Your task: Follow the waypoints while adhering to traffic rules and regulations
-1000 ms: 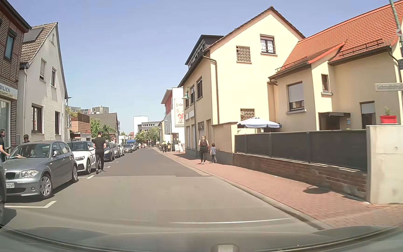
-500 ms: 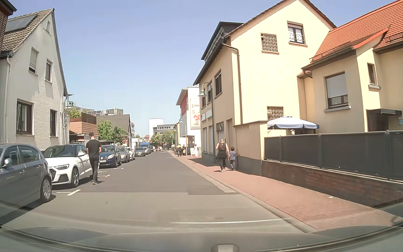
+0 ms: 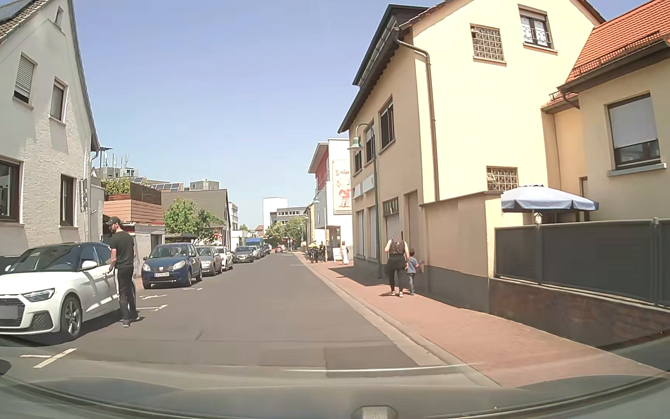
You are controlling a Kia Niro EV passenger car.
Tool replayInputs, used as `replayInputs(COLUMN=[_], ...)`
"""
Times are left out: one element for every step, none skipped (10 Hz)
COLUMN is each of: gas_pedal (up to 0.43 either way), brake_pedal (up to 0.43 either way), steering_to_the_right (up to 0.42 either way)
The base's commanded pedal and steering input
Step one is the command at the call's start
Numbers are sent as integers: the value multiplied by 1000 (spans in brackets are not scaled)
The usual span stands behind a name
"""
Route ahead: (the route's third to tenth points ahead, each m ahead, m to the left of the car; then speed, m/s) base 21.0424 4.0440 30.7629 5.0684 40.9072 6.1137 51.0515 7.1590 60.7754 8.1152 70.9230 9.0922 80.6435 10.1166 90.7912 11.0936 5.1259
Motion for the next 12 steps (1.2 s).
replayInputs(gas_pedal=[0,0,0,0,0,0,0,0,0,0,0,0], brake_pedal=[177,177,177,177,177,177,165,134,0,0,0,0], steering_to_the_right=[-42,-44,-53,-70,-79,-81,-82,-82,-82,-81,-75,-63])
